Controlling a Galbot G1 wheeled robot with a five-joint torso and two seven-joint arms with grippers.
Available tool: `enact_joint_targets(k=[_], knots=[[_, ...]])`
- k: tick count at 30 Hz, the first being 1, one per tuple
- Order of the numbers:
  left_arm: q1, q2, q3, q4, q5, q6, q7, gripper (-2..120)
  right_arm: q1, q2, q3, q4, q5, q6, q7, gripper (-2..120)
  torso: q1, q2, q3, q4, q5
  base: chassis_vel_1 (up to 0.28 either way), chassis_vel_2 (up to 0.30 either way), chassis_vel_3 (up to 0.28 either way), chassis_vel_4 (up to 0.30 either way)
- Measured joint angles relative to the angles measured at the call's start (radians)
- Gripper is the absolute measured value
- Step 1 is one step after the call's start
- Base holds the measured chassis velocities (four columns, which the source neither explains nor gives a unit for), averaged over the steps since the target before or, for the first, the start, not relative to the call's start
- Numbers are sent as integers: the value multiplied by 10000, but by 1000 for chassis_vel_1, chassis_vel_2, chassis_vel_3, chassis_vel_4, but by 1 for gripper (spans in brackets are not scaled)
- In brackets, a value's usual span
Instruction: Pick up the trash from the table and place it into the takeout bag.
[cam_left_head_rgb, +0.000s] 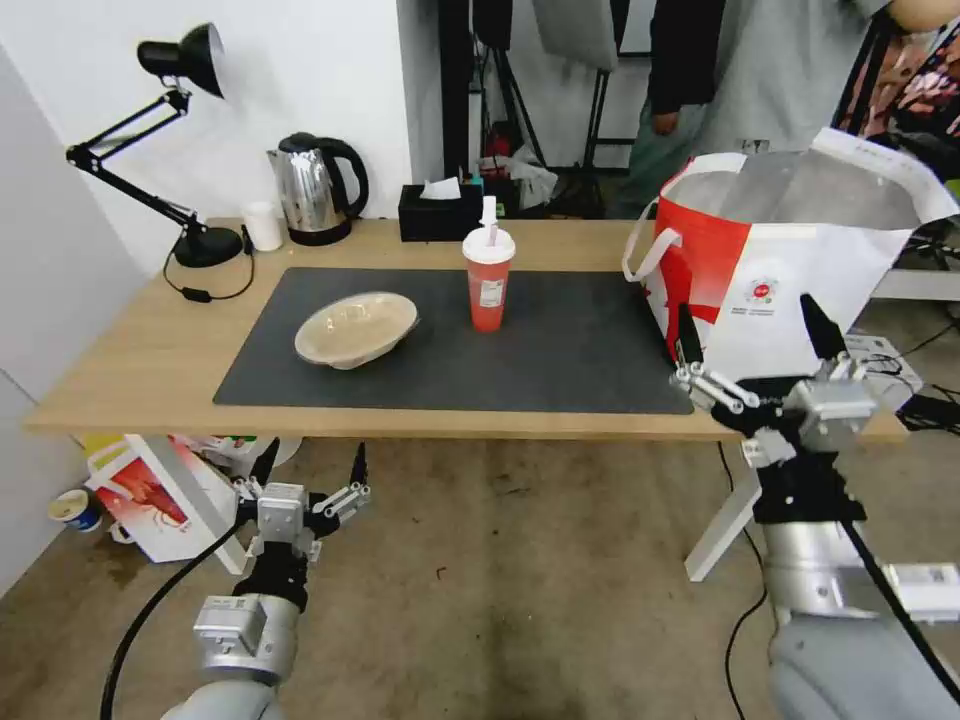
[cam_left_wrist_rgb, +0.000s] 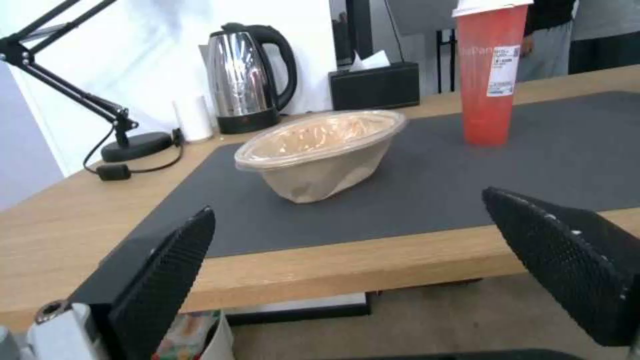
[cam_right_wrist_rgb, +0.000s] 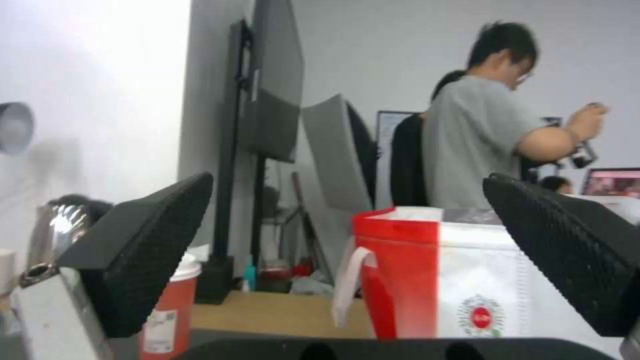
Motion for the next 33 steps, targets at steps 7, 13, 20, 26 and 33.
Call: enact_joint_targets(k=[7,13,20,26,33], knots=[[0,0,0,0,0,0,0,100,-740,528,-580,0,-985,832,507,100,0,1,0,-2,0,0,0,0,0],[0,0,0,0,0,0,0,100,-1220,851,-902,0,-1513,1586,490,100,0,0,0,-1,1,0,0,0,0],[0,0,0,0,0,0,0,100,-1667,1180,-1121,-854,-2071,2712,240,100,0,0,1,-1,3,0,0,0,0],[0,0,0,0,0,0,0,100,-1936,1205,-1376,-1339,-2413,3243,215,100,0,-2,0,-1,1,0,0,0,0],[0,0,0,0,0,0,0,100,-2191,1198,-1489,-1856,-2601,3746,238,100,2,-2,1,-1,2,0,0,0,0]])
